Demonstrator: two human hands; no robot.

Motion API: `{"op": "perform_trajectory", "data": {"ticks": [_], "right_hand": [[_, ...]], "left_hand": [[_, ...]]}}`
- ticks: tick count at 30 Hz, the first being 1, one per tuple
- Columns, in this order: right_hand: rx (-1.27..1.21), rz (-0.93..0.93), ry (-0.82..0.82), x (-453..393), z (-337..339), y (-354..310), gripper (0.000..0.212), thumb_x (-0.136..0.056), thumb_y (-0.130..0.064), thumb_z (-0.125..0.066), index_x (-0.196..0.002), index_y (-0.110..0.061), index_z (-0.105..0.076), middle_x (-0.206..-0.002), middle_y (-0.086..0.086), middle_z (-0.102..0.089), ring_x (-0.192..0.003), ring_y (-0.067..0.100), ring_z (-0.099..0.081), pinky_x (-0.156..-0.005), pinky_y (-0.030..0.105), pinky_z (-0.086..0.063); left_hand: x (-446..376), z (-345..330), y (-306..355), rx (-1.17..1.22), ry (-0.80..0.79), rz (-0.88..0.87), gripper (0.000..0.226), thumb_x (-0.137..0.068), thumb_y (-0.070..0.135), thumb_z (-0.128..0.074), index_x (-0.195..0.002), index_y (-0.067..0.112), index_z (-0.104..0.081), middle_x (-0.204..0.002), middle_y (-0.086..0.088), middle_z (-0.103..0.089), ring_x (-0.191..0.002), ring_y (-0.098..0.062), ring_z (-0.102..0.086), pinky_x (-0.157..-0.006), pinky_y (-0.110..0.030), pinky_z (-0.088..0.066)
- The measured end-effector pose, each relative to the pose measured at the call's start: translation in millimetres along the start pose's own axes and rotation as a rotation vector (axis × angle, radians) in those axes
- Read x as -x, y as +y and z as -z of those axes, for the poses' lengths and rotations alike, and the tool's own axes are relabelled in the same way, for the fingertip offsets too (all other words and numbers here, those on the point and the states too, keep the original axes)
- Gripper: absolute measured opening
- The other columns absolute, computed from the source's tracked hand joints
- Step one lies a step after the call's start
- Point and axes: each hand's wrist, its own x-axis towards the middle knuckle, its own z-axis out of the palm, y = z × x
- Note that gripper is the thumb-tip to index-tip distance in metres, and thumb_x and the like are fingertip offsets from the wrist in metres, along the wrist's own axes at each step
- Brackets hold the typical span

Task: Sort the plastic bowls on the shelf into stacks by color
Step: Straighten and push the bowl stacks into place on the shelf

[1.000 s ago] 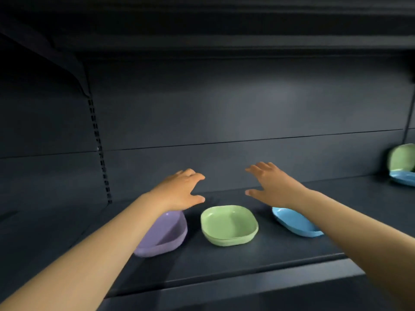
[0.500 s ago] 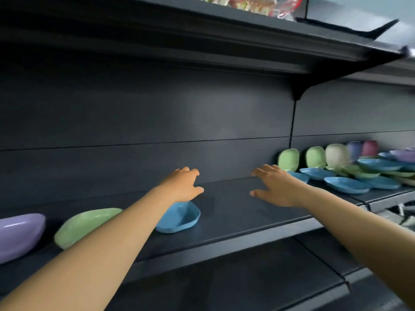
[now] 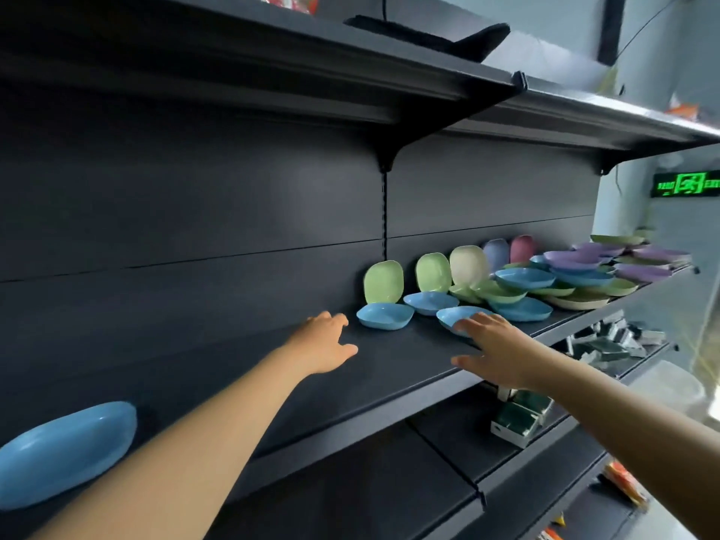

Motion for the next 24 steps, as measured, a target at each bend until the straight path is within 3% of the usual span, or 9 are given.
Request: {"op": "perform_trajectory", "data": {"ticks": [10, 15, 20, 22, 24], "right_hand": [[-0.129, -0.078, -0.016, -95.7, -17.2, 119.2, 0.057, -0.087, -0.041, -0.062, -0.136, -0.02, -0.044, -0.14, 0.003, -0.044, -0.125, 0.022, -0.042, -0.1, 0.031, -0.035], [-0.179, -0.021, -0.079, -151.2, -28.0, 157.2, 0.063, -0.085, -0.036, -0.065, -0.14, -0.018, -0.04, -0.14, 0.005, -0.045, -0.125, 0.022, -0.044, -0.103, 0.034, -0.037], [-0.216, 0.021, -0.152, -200.7, -49.7, 181.3, 0.071, -0.079, -0.038, -0.072, -0.139, -0.021, -0.039, -0.139, 0.0, -0.046, -0.123, 0.019, -0.045, -0.1, 0.031, -0.038], [-0.213, 0.022, -0.197, -223.1, -57.4, 188.5, 0.078, -0.076, -0.039, -0.075, -0.141, -0.02, -0.036, -0.141, 0.001, -0.044, -0.126, 0.019, -0.044, -0.1, 0.03, -0.038], [-0.183, 0.034, -0.262, -242.5, -62.9, 192.5, 0.079, -0.074, -0.04, -0.076, -0.139, -0.018, -0.037, -0.137, 0.001, -0.046, -0.12, 0.019, -0.047, -0.089, 0.026, -0.038]], "left_hand": [[-154.6, -46.4, 31.5, 0.161, -0.013, 0.092, 0.052, -0.091, 0.039, -0.054, -0.137, 0.019, -0.041, -0.135, -0.005, -0.042, -0.118, -0.022, -0.046, -0.083, -0.027, -0.036], [-213.6, -61.6, 28.5, 0.241, -0.008, 0.176, 0.054, -0.091, 0.037, -0.056, -0.138, 0.014, -0.041, -0.141, -0.007, -0.04, -0.124, -0.022, -0.044, -0.094, -0.029, -0.037], [-243.8, -85.2, 23.1, 0.282, -0.057, 0.276, 0.058, -0.091, 0.038, -0.056, -0.139, 0.012, -0.037, -0.144, -0.006, -0.036, -0.125, -0.02, -0.043, -0.09, -0.026, -0.036], [-255.5, -94.6, 19.1, 0.343, -0.054, 0.359, 0.068, -0.091, 0.04, -0.056, -0.145, 0.01, -0.028, -0.151, -0.006, -0.028, -0.134, -0.021, -0.036, -0.098, -0.029, -0.034], [-264.0, -102.9, 16.0, 0.47, -0.033, 0.462, 0.078, -0.089, 0.041, -0.06, -0.149, 0.009, -0.021, -0.155, -0.006, -0.024, -0.139, -0.022, -0.03, -0.106, -0.032, -0.03]]}}
